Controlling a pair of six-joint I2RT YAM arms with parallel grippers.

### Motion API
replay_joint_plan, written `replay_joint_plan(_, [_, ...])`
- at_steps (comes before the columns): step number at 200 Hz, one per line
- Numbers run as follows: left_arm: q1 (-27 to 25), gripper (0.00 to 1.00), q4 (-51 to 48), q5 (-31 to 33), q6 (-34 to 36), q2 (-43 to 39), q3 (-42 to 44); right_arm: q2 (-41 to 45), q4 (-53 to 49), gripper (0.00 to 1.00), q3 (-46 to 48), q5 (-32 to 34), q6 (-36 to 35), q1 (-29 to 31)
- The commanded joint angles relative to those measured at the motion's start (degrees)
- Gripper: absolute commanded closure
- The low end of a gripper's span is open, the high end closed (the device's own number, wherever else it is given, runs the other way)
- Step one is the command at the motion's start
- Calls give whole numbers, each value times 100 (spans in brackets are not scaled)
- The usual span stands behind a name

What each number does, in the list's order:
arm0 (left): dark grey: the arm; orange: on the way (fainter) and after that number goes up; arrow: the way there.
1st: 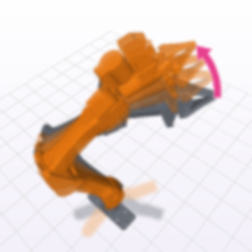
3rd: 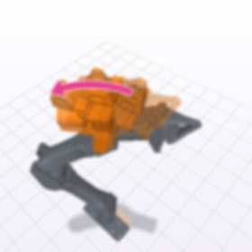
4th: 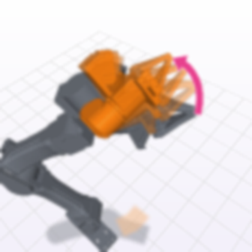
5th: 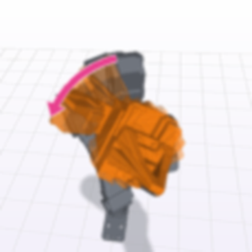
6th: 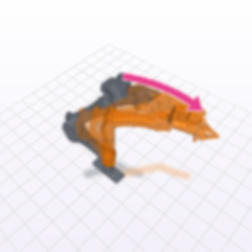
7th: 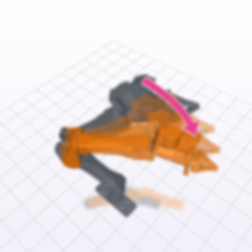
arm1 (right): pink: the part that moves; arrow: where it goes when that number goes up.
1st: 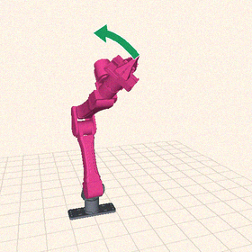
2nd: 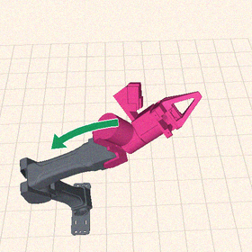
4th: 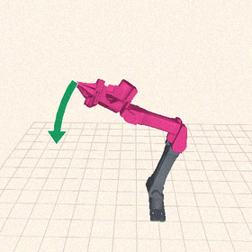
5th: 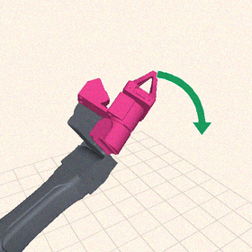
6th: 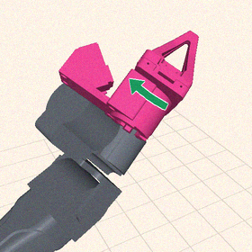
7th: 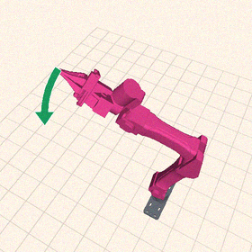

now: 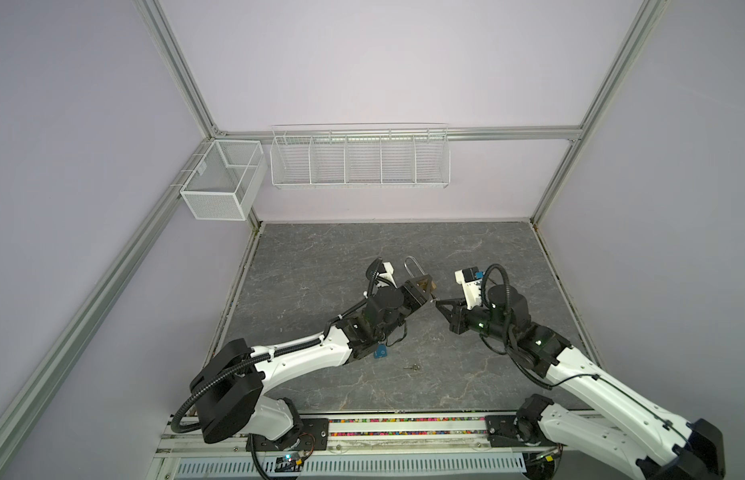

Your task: Unlock with the key

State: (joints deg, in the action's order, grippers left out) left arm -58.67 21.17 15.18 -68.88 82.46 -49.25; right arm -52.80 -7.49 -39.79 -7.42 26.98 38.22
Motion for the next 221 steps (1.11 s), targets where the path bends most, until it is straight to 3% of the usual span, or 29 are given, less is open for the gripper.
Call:
replay_joint_plan(1, [5, 100, 160, 231, -11, 139, 34, 84, 247, 94, -178, -55, -104, -6])
replay_joint_plan(27, [31, 100, 4, 260, 41, 87, -41, 194, 53, 93, -172, 128, -148, -6])
replay_joint_plan(65, [210, 100, 166, 117, -130, 5, 146, 364, -101, 49, -108, 294, -192, -8])
replay_joint_plan(93, [398, 100, 545, -148, -374, 7, 370, 499, -170, 43, -6, 335, -193, -4])
replay_joint_plan(107, [473, 100, 721, -318, -421, 7, 449, 654, -217, 35, 76, 332, -219, -13])
replay_joint_plan(133, [631, 100, 1650, -849, -627, 118, 742, 1043, -141, 35, 367, 248, -173, -14])
replay_joint_plan(166, [673, 100, 2331, -1213, -1092, 241, 941, 1233, 766, 34, 1066, 110, 272, -16])
replay_joint_plan(188, [673, 100, 3216, -1409, -1662, 551, 1070, 1126, 1444, 36, 1266, 45, 400, -7])
replay_joint_plan(221, [673, 100, 4660, -1690, -2522, 1325, 1043, 1162, 1524, 35, 1173, 230, 110, -5])
